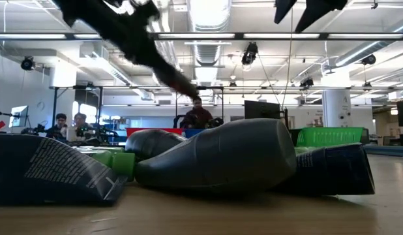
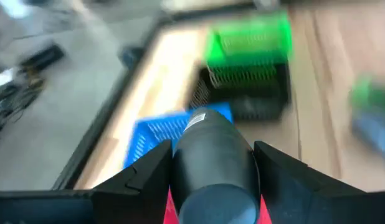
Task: Pick & Place Travel size toiletries
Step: Put the gray deodorant into the red bin, then adjust the blue bin
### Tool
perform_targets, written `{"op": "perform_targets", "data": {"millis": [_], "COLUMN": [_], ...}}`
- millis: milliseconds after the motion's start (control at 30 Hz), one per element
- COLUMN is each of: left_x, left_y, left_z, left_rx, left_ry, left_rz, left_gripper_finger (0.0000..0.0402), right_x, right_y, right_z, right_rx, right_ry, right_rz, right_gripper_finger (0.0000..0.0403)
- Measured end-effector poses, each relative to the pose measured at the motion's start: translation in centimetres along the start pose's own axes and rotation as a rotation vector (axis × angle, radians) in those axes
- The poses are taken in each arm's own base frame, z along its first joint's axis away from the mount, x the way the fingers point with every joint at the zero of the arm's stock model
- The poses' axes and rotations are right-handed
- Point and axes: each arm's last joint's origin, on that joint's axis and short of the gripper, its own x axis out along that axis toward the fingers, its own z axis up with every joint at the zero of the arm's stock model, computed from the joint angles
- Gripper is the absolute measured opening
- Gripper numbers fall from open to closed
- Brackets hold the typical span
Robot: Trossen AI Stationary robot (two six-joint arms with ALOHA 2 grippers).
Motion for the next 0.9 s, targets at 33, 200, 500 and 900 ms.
{"op": "perform_targets", "data": {"millis": [33, 200, 500, 900], "left_x": [-0.6, -1.0, 2.0, 6.3], "left_y": [0.3, 1.0, -3.0, -5.3], "left_z": [0.0, -2.9, -4.7, -4.7], "left_rx": [-0.074, -0.309, -0.388, -0.216], "left_ry": [-0.015, 0.097, 0.308, 0.463], "left_rz": [0.071, 0.390, 0.377, 0.303], "left_gripper_finger": [0.0204, 0.0204, 0.0204, 0.0290], "right_x": [0.2, 1.9, 4.0, 4.1], "right_y": [-0.1, 0.0, 0.4, 0.3], "right_z": [-0.2, -1.3, -2.7, -2.9], "right_rx": [0.005, 0.043, 0.114, 0.124], "right_ry": [0.004, 0.027, 0.059, 0.083], "right_rz": [-0.009, -0.068, -0.137, -0.128], "right_gripper_finger": [0.0338, 0.0338, 0.0357, 0.0340]}}
